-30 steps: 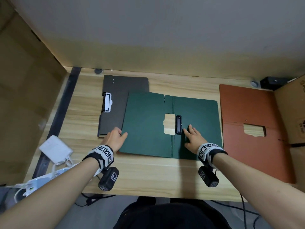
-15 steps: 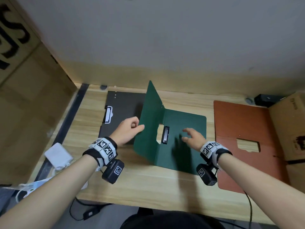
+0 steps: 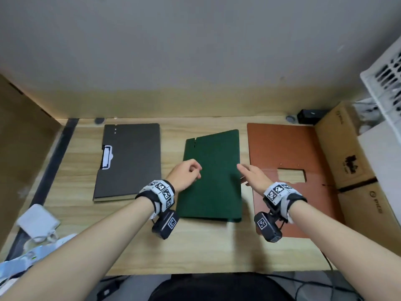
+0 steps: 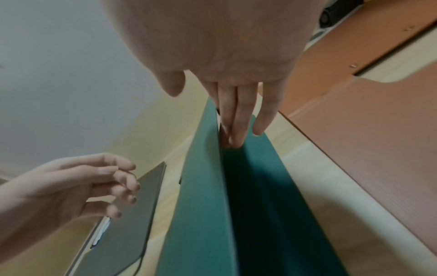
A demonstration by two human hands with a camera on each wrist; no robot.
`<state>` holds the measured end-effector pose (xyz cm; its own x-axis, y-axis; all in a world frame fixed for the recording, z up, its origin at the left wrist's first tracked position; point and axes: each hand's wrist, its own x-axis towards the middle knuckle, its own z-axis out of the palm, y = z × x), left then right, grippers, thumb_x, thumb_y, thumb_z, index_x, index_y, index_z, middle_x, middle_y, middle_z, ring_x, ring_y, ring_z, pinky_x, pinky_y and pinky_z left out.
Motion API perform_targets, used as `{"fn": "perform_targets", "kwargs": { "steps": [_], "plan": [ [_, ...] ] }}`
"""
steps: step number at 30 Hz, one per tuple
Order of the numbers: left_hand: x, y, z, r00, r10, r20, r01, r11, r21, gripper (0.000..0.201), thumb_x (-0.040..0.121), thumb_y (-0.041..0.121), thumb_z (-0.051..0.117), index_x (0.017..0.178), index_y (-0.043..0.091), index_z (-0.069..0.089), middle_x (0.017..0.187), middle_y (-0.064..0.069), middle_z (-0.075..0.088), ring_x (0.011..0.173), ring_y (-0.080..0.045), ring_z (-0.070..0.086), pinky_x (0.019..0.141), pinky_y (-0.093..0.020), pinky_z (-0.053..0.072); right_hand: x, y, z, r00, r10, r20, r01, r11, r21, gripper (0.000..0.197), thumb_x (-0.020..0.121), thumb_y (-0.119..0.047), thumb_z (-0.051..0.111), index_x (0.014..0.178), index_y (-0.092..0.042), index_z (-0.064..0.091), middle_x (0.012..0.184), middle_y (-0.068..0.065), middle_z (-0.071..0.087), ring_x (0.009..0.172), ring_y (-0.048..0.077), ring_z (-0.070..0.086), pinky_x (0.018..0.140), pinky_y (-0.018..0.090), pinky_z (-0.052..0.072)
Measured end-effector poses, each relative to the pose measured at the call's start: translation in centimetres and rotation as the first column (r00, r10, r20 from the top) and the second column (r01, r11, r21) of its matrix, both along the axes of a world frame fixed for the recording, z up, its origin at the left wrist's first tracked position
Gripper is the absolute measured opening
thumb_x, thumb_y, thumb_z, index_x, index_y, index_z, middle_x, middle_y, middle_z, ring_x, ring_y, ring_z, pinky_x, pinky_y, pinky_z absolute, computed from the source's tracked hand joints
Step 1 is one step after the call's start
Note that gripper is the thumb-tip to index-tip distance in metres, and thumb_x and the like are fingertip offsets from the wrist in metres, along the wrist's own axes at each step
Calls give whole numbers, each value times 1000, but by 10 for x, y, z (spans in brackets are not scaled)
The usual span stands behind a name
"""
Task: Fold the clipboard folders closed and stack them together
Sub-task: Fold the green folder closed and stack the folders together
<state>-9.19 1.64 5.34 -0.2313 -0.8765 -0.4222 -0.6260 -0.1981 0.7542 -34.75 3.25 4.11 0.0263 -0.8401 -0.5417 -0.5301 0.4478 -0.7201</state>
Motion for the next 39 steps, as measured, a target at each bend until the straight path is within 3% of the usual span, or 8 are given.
{"fn": "perform_targets", "kwargs": {
  "steps": [4, 10, 17, 20, 24, 27, 34, 39],
  "plan": [
    [11, 19, -38, 980, 75, 187, -85, 995, 49, 19, 91, 20, 51, 105, 25, 62, 99, 5, 69, 94, -22, 66, 86, -36, 54, -15, 18, -37, 997, -30, -74, 35, 997, 64, 53, 98, -21, 52, 145, -1, 36, 139, 17, 52, 126, 29, 51, 107, 33, 36],
    [24, 50, -77, 926, 278, 254, -315, 942, 116, 35, 87, 9, 55, 123, 11, 56, 119, -4, 63, 110, -23, 60, 101, -37, 46, -12, 35, -79, 989, -47, -143, 58, 995, 78, 44, 92, -10, 56, 134, -1, 50, 133, 17, 58, 121, 30, 55, 110, 44, 39],
    [36, 44, -93, 765, 644, -15, -539, 653, 531, 30, 77, 16, 70, 106, 10, 63, 107, -8, 68, 101, -22, 64, 91, -34, 51, 8, 15, -102, 961, -92, -259, 121, 987, 101, 39, 74, -40, 60, 98, -9, 61, 101, 17, 65, 94, 36, 62, 88, 45, 51],
    [51, 29, -82, 797, 600, -69, -471, 690, 550, 26, 86, 5, 67, 112, 8, 63, 107, -9, 69, 98, -22, 64, 77, -28, 56, 25, 11, -94, 945, -162, -285, 202, 972, 120, 40, 84, -28, 65, 116, -5, 58, 116, 18, 62, 104, 34, 59, 93, 39, 48],
    [86, 10, -69, 843, 531, -86, -432, 764, 480, 44, 89, 5, 65, 131, 8, 51, 128, -11, 61, 116, -27, 60, 98, -41, 52, 61, 5, -91, 937, -216, -276, 264, 952, 152, 49, 87, -26, 67, 129, -4, 53, 128, 15, 60, 117, 30, 56, 100, 36, 42],
    [124, -3, -64, 823, 542, -168, -441, 798, 411, 42, 90, -1, 62, 130, 2, 50, 126, -18, 61, 112, -27, 61, 98, -38, 51, 99, -7, -86, 940, -239, -244, 275, 953, 125, 46, 87, -26, 68, 125, -5, 56, 117, 8, 62, 114, 31, 58, 100, 40, 45],
    [214, -14, -67, 706, 670, -231, -558, 726, 401, 39, 93, -2, 58, 131, -2, 50, 124, -19, 64, 109, -29, 65, 94, -41, 54, 192, -38, -80, 959, -273, -71, 274, 962, 5, 46, 86, -17, 72, 124, 0, 52, 112, 14, 64, 95, 27, 62, 84, 36, 50],
    [256, 0, -74, 663, 717, -218, -628, 690, 361, 36, 94, -2, 57, 129, 2, 49, 120, -7, 59, 103, -17, 57, 86, -23, 44, 241, -62, -85, 971, -231, -66, 226, 972, -69, 50, 82, -17, 75, 126, -7, 53, 117, 14, 65, 99, 30, 65, 91, 44, 53]
  ]
}}
